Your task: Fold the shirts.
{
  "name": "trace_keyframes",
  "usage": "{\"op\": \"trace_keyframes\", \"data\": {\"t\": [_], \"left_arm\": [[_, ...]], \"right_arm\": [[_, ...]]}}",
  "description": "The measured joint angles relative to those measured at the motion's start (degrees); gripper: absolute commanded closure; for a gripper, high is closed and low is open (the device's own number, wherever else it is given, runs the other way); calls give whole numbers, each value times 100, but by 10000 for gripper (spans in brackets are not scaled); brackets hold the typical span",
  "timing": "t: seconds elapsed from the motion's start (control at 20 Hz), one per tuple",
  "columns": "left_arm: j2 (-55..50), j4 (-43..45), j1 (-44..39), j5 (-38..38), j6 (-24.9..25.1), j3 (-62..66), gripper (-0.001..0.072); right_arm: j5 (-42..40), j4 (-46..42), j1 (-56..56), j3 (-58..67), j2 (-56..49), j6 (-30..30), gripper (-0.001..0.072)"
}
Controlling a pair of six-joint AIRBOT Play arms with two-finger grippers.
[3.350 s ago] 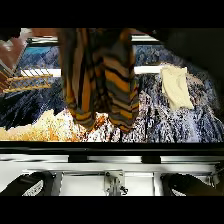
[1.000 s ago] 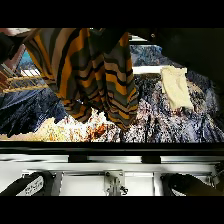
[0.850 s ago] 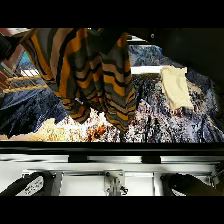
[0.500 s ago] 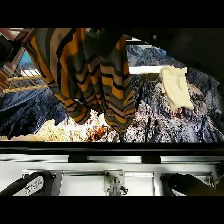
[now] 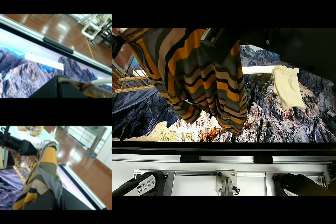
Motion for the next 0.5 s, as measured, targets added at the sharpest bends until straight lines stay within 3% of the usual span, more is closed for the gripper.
{"op": "trace_keyframes", "data": {"t": [0.25, 0.5], "left_arm": [[-4, -17, 59, -57, 33, 166, 648], [-7, -44, 31, -52, 120, 636, 648]], "right_arm": [[-181, -107, -2, 4, 2, 48, 646], [-914, -334, -2, 7, -42, 219, 646]]}}
